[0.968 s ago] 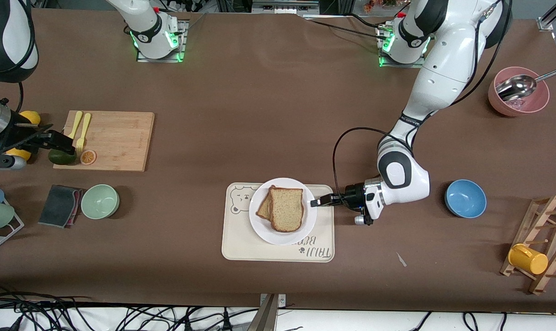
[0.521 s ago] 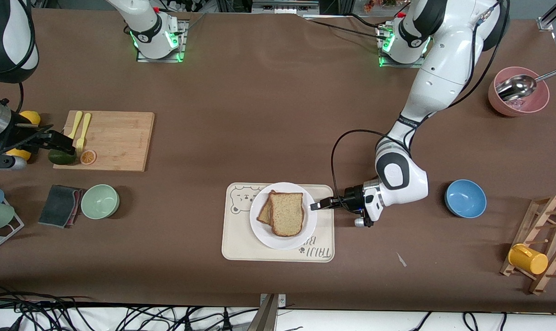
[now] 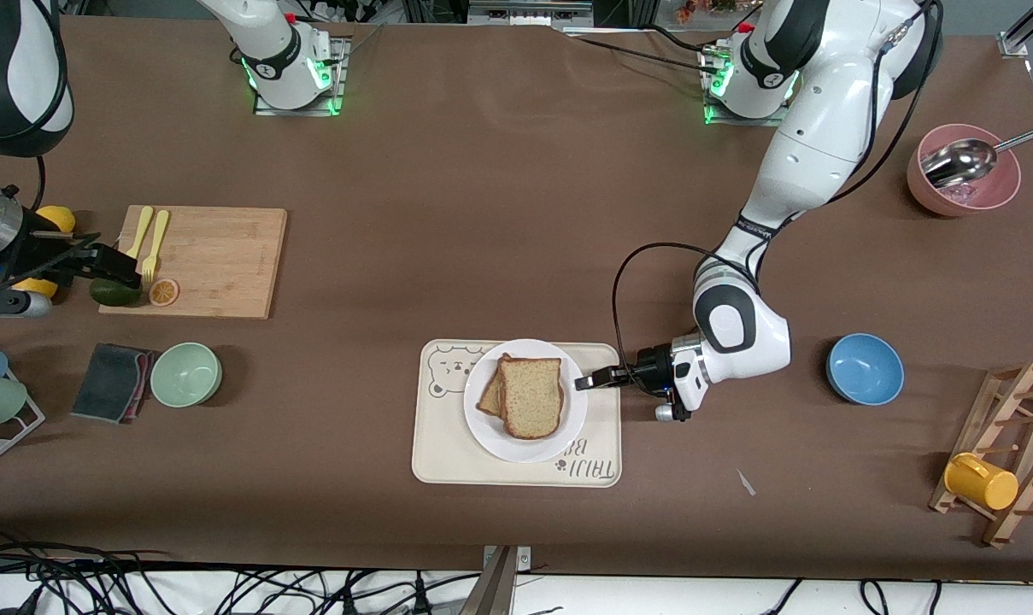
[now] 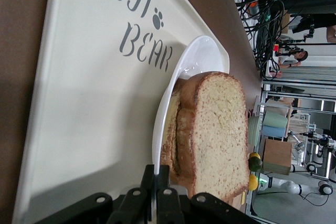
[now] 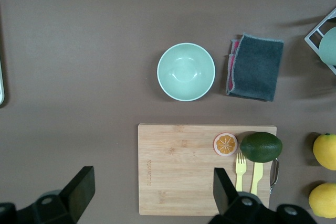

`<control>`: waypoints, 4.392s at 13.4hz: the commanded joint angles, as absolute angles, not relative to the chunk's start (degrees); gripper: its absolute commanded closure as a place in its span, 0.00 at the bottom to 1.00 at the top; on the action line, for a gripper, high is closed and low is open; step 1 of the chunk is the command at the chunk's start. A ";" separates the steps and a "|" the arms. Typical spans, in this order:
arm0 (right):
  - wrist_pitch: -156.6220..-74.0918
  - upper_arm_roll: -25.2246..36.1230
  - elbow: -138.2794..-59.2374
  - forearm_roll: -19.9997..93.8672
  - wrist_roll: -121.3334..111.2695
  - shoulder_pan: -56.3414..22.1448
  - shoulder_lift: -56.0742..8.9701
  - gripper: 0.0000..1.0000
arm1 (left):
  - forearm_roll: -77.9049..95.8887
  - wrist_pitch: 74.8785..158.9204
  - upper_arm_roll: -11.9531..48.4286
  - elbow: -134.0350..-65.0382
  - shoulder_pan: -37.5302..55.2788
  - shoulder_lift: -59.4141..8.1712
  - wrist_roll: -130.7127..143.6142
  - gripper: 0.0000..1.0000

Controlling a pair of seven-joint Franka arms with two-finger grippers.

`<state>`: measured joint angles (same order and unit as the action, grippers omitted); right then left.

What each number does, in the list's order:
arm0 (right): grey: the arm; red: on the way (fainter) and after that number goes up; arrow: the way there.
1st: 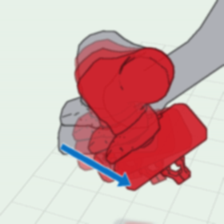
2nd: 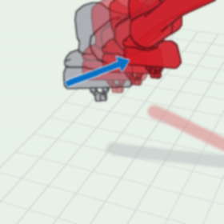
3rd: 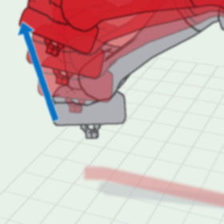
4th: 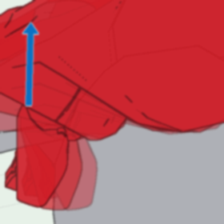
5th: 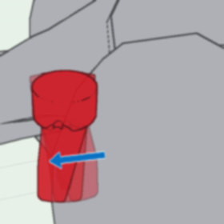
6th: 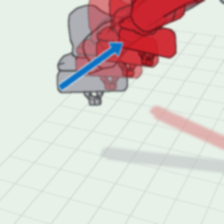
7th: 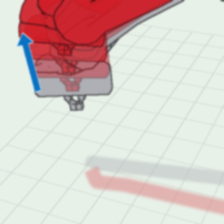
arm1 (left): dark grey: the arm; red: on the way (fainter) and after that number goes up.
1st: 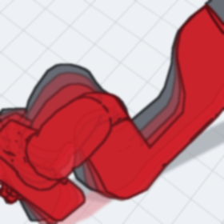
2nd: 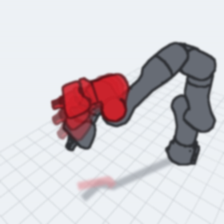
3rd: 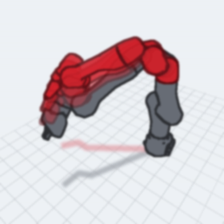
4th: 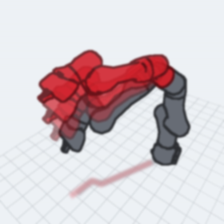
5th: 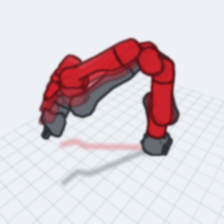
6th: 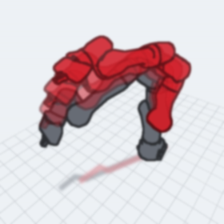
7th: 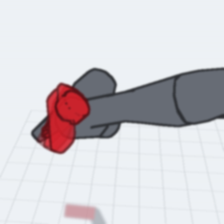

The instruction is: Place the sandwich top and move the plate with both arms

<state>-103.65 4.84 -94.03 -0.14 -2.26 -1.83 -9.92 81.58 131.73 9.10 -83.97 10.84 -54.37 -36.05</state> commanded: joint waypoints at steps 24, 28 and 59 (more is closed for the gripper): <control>-103.71 4.13 -93.08 0.00 -1.58 -1.06 -10.28 0.00 | 76.99 135.53 11.25 -84.10 9.32 -53.18 -35.60 0.63; -103.71 4.13 -93.08 0.00 -1.58 -1.05 -10.28 0.00 | 74.19 135.18 11.25 -88.14 7.57 -49.15 -35.42 0.63; -96.68 4.04 -89.19 1.32 -1.50 -0.79 -3.70 0.00 | 3.43 82.64 6.86 -87.56 -9.14 -6.94 -4.92 0.00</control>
